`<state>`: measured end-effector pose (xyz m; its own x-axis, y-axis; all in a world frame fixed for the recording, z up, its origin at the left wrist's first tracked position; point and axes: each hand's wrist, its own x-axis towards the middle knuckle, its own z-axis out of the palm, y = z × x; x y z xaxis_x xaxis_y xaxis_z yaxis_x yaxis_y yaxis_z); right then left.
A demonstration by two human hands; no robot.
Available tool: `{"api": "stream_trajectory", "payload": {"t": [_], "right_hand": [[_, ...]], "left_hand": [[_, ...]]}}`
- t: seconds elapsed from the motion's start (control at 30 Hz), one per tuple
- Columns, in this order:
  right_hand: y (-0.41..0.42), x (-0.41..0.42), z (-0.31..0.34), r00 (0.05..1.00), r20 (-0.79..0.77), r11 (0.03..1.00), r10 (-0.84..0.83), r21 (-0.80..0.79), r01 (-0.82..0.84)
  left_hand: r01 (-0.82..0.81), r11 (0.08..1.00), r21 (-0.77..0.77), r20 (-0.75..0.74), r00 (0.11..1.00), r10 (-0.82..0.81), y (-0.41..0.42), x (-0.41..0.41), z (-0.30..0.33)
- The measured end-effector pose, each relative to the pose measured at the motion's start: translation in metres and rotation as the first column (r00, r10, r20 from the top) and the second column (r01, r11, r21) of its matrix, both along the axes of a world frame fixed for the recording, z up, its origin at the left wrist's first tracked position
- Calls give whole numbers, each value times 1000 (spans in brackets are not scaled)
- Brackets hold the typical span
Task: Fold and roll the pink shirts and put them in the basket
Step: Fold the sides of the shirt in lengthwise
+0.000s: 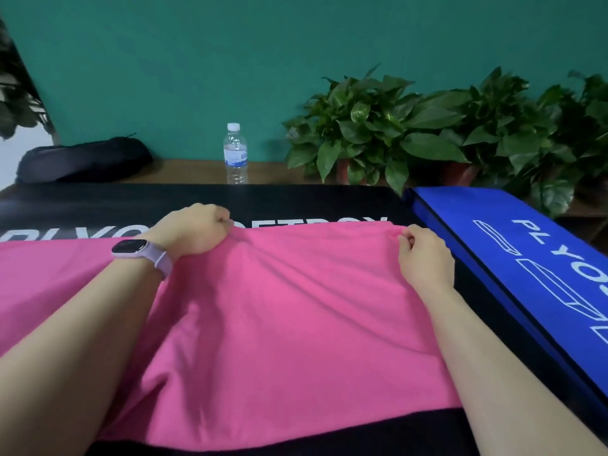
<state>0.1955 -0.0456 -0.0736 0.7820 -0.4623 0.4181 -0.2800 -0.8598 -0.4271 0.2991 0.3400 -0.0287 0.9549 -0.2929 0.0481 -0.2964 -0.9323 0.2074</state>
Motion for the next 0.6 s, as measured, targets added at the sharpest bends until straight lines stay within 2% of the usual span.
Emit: {"api": "stream_trajectory", "payload": {"t": [0.13, 0.23, 0.3, 0.4, 0.5, 0.6], "right_hand": [[5, -10, 3, 995, 95, 999, 11, 49, -16], [14, -11, 17, 979, 204, 998, -12, 65, -2], [14, 3, 42, 975, 224, 998, -13, 67, -2], [3, 38, 73, 995, 74, 989, -68, 134, 58], [4, 51, 50, 983, -146, 994, -113, -17, 112], [0, 47, 11, 974, -169, 979, -153, -158, 126]], "left_hand": [[34, 999, 38, 277, 960, -44, 0, -17, -36], [70, 997, 18, 314, 947, -72, 0, -19, -40], [78, 997, -8, 327, 943, -71, 0, -18, -38], [89, 996, -30, 352, 933, -73, -1, -18, -41], [22, 999, -36, 309, 951, -10, 2, -16, -38], [-32, 998, 53, 247, 969, 18, 6, -14, -30]]}}
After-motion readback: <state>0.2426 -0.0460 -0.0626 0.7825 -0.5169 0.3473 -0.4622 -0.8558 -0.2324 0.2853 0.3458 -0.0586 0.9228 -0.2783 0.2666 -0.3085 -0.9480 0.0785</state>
